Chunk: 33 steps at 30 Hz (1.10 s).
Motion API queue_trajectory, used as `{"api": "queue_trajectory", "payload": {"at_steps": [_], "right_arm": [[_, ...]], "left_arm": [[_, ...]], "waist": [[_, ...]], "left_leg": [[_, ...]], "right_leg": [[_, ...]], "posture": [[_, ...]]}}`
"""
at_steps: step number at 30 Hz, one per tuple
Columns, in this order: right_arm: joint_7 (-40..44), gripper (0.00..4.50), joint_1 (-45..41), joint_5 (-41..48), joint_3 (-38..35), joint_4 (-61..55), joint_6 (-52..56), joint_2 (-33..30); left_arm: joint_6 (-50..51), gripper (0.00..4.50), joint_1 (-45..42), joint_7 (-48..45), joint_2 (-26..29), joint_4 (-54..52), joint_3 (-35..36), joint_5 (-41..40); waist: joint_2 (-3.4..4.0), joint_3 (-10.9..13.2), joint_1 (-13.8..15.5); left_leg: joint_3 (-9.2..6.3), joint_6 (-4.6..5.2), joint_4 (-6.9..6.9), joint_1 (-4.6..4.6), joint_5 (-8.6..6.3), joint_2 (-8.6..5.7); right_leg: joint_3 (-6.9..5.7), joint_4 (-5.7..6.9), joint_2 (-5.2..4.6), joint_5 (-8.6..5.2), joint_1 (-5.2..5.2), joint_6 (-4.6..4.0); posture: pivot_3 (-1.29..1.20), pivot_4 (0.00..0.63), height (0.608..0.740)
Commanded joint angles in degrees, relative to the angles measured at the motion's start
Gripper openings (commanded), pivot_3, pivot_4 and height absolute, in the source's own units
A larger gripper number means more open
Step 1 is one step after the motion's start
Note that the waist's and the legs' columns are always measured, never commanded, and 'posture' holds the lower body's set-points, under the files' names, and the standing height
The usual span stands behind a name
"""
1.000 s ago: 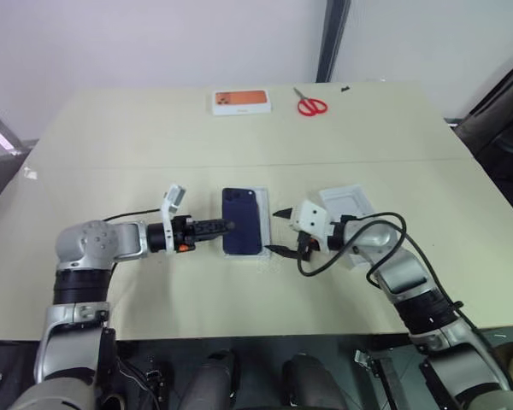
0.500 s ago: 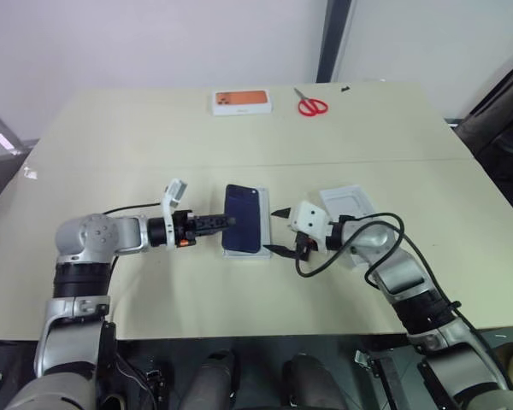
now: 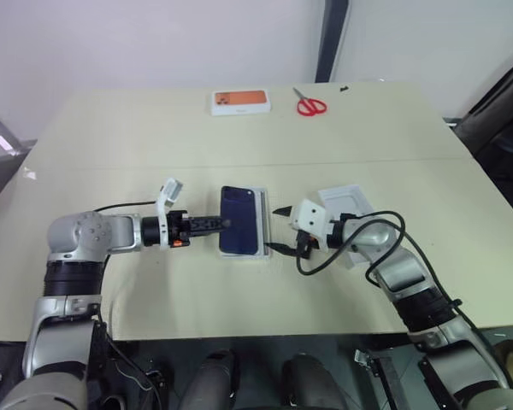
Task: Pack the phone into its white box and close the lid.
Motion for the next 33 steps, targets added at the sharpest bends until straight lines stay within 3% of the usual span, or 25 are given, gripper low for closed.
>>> {"api": "queue_trajectory", "payload": {"at_steps": [1, 16, 26, 33], "right_arm": [[-0.37, 3.98, -1.23, -0.06, -0.38, 0.08, -0.9, 0.28], [-0.8, 3.98, -2.37, -0.53, 0.02, 2.13, -2.19, 1.25], [-1.15, 3.98, -2.26, -0.6, -0.23, 2.19, -2.37, 1.34], [-1.37, 3.98, -2.36, -0.69, 0.01, 2.49, -2.49, 1.77]], "left_arm": [[0.63, 4.14, -0.97, -0.21, 0.54, -2.01, 1.63, -1.21], [-1.86, 4.14, -3.77, -0.66, -2.8, 1.03, -2.55, 1.82], [1.23, 4.14, -3.49, -1.92, 1.6, -4.43, -4.87, 1.7], [4.4, 4.14, -5.07, 0.96, 0.62, -5.93, -3.84, 1.47]], "waist": [[0.0, 0.0, -0.07], [0.0, 0.0, -0.12], [0.0, 0.0, -0.19], [0.0, 0.0, -0.18]], "left_leg": [[0.0, 0.0, -0.01, 0.0, 0.0, 0.0], [0.01, -0.01, 0.01, 0.0, 0.01, 0.0], [0.01, 0.0, -0.01, 0.0, 0.01, 0.01], [0.0, 0.0, -0.01, 0.0, 0.01, 0.01]], "right_leg": [[0.0, 0.0, 0.0, 0.0, -0.01, 0.0], [0.0, 0.03, 0.01, 0.0, -0.01, 0.0], [0.01, 0.04, 0.01, 0.0, -0.03, 0.0], [0.01, 0.04, 0.01, 0.0, -0.03, 0.0]], "posture": [[0.0, 0.15, 0.734], [0.0, 0.15, 0.734], [0.0, 0.15, 0.734], [0.0, 0.15, 0.734]]}}
